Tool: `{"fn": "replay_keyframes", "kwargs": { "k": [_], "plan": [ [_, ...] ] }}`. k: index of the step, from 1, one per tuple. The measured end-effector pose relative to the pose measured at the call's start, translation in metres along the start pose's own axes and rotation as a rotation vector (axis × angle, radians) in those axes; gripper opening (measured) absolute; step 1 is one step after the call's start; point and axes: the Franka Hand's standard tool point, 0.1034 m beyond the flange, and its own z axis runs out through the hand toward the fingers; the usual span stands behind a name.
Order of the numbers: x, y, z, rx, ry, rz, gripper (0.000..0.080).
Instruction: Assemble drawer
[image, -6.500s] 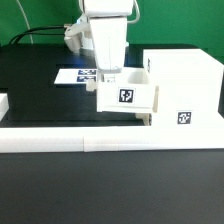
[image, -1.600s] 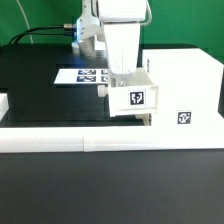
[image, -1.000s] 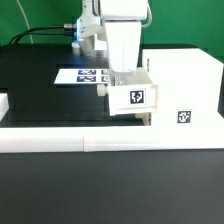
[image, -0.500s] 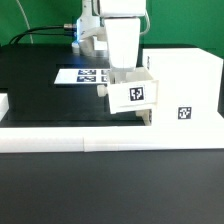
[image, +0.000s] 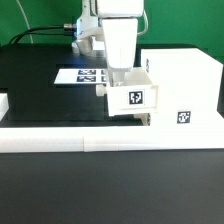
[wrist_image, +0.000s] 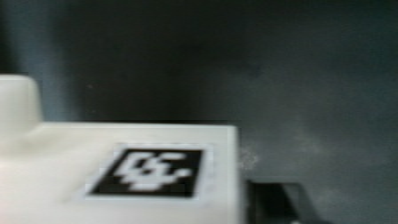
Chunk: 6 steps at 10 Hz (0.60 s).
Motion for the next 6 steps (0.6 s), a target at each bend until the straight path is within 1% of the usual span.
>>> {"fn": "replay_keyframes", "kwargs": {
  "k": [1,2,3,4,5,6],
  "plan": [
    [-0.001,0.001,-0.001,0.01,-0.005,0.001,0.0227],
    [-0.002,0.002,-0.004,0.018,-0.009,0.002,0.0429],
    [-0.002,0.003,-0.008,0.016,-0.012,0.002,0.056],
    [-0.002,0.004,-0.013,0.018,-0.017,0.003,0.056],
    [-0.003,0.006,-0.021,0.019,-0.025,0.008,0.0631],
    [-0.006,0.008,-0.031,0.013,-0.033,0.009,0.0644]
  ]
}}
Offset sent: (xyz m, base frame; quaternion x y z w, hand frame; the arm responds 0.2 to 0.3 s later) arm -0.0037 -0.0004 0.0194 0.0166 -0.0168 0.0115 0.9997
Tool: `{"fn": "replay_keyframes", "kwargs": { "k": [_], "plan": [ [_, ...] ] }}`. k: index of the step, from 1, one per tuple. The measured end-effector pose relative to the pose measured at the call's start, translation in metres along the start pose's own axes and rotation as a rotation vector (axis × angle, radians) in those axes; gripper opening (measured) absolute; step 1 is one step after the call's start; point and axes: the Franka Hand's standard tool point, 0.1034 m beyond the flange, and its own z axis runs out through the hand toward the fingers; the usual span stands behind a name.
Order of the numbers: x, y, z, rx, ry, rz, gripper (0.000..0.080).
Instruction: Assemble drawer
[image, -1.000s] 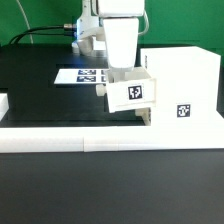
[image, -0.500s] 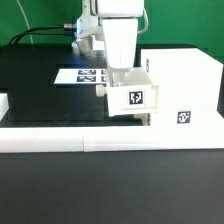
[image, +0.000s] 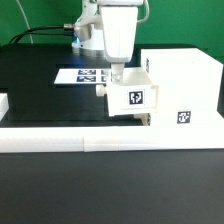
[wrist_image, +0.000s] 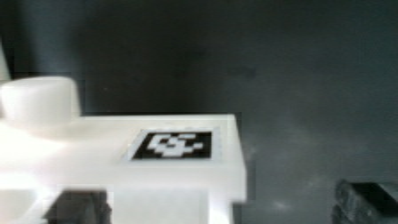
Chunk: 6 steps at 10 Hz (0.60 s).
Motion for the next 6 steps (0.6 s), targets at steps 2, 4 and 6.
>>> {"fn": "replay_keyframes", "kwargs": {
  "k": [2,4,6],
  "plan": [
    [-0.017,0.003,-0.016,-0.001,-0.019,-0.011,0.0649],
    [-0.036,0.01,-0.027,-0.018,-0.026,-0.021,0.0648],
    [-0.039,0.008,-0.024,-0.012,-0.015,-0.033,0.0648]
  ]
}}
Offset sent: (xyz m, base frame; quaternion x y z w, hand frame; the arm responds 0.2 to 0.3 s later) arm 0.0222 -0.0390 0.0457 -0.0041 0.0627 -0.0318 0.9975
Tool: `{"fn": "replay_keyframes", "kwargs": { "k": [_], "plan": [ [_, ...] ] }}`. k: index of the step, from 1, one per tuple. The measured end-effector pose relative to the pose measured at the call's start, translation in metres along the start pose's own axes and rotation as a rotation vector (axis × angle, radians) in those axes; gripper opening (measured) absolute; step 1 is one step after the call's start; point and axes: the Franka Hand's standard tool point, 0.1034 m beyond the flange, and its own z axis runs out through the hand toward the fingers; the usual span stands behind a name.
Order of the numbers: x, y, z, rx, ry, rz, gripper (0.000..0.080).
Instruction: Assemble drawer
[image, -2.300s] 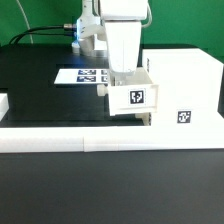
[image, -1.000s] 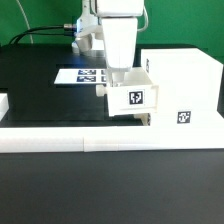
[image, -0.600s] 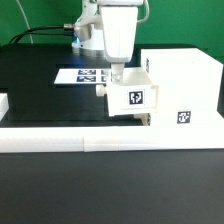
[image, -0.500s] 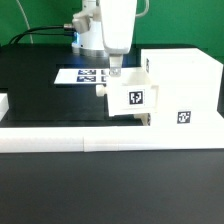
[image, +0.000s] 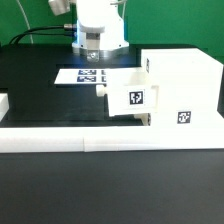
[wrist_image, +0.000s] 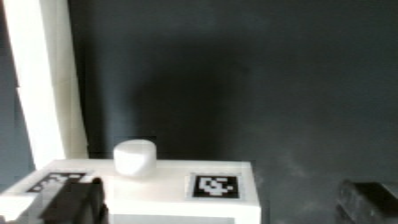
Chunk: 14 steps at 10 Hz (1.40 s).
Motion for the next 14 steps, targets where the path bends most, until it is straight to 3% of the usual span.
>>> {"fn": "replay_keyframes", "kwargs": {
  "k": [1,2,4,7,14],
  "plan": [
    [-0.01,-0.002,0.005,0.007,0.031,-0.035,0.0648],
    [-0.021,-0.004,0.021,0.024,0.087,-0.036,0.0648],
    [-0.026,0.002,0.04,0.029,0.15,-0.054,0.0648],
    [-0.028,-0.008,0.061,0.057,0.246,-0.075,0.0648],
    [0.018,0.002,0.059,0.084,0.244,0.083,0.0648]
  ]
}}
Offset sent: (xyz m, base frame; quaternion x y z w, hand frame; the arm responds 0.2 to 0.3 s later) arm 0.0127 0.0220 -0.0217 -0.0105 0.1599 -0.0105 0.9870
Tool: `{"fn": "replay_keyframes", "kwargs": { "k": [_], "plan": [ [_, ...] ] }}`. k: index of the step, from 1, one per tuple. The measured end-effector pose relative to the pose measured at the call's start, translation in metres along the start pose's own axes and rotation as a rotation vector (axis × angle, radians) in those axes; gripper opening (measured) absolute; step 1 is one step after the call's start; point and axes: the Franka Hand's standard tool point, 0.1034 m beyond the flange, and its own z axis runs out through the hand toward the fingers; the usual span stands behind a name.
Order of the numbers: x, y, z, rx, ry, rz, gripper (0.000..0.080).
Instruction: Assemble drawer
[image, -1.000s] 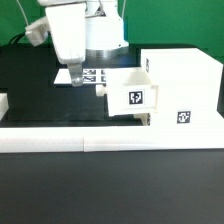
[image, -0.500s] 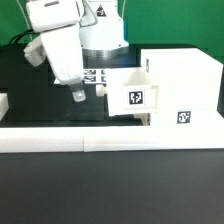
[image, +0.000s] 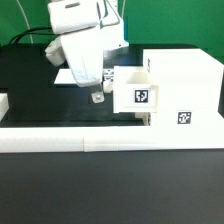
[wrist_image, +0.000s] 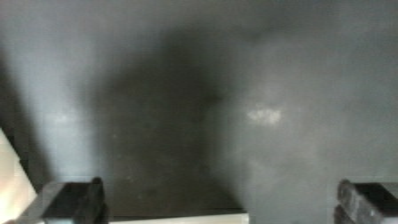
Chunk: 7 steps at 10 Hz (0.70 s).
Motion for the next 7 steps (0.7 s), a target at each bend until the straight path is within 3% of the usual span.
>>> {"fn": "replay_keyframes", "kwargs": {
  "k": [7],
  "plan": [
    [0.0104,-0.0021,0.004,-0.003,0.0,0.015,0.0648]
  ]
}}
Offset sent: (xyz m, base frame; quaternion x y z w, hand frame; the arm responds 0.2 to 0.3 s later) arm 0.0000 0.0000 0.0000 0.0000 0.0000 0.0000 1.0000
